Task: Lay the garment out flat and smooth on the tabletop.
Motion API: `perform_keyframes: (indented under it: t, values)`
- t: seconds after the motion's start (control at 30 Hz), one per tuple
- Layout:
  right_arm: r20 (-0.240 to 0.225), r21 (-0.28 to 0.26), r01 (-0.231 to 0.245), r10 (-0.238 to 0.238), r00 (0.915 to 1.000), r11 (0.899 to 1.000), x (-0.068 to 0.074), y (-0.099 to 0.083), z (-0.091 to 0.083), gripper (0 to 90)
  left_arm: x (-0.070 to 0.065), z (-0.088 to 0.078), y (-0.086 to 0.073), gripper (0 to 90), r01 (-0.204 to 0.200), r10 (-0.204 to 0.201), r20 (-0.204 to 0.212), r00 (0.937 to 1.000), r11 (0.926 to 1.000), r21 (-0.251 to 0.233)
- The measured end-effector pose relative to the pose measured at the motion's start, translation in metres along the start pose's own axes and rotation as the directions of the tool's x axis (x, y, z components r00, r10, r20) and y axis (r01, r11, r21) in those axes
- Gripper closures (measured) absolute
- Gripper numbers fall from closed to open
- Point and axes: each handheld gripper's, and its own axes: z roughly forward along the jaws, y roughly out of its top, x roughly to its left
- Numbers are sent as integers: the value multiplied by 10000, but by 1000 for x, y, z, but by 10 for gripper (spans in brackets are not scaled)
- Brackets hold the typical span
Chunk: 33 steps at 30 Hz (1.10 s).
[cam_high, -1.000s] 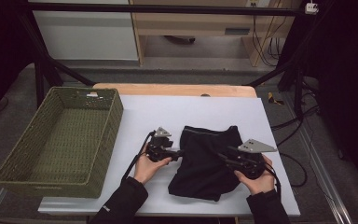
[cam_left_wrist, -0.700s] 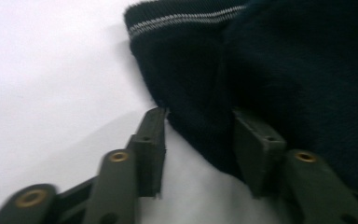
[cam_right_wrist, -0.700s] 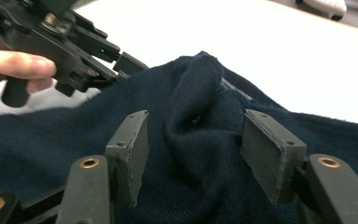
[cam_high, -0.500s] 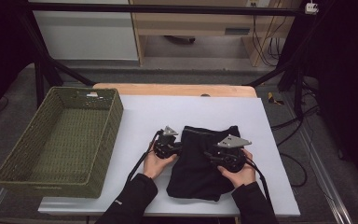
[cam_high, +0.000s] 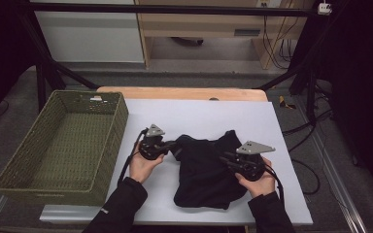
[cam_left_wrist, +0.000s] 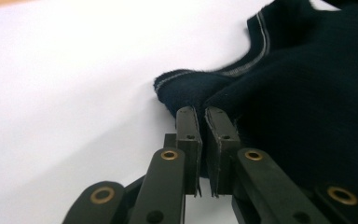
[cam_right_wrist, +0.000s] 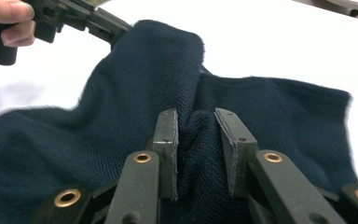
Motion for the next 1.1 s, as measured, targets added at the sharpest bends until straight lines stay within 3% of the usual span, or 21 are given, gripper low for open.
perform_keyframes:
  t: [0.1,0.43,0.57,0.77,0.87,1.0,1.1]
  values:
    - [-22,-35,82,-82,10000,10000,1,3,-3,722,2,-12,-2,846,-309,317,-539,9980,9994,155]
    - [-183,-464,-283,275,9995,9985,-4,9,-18,744,11,-32,-4,846,21,-17,-1276,9918,10000,30]
    - [-36,-612,-405,404,9992,9973,-11,8,-31,757,10,-41,-7,846,236,-244,-1129,9933,9997,-87]
    - [44,-543,-701,705,9975,9961,-22,-9,-45,767,1,-45,-20,845,117,-124,-832,9965,9999,-98]
    - [332,-382,-924,937,9951,9950,-28,-21,-42,767,-1,-44,-29,843,155,-163,-515,9985,9998,-161]
    - [804,-163,-828,838,9932,9964,-31,-27,-32,744,-2,-45,-41,842,273,-281,-155,9995,9983,-514]
    - [1029,-331,-657,688,9923,9973,-29,-23,-29,634,-1,-45,-42,842,288,-296,-167,9994,9986,-438]
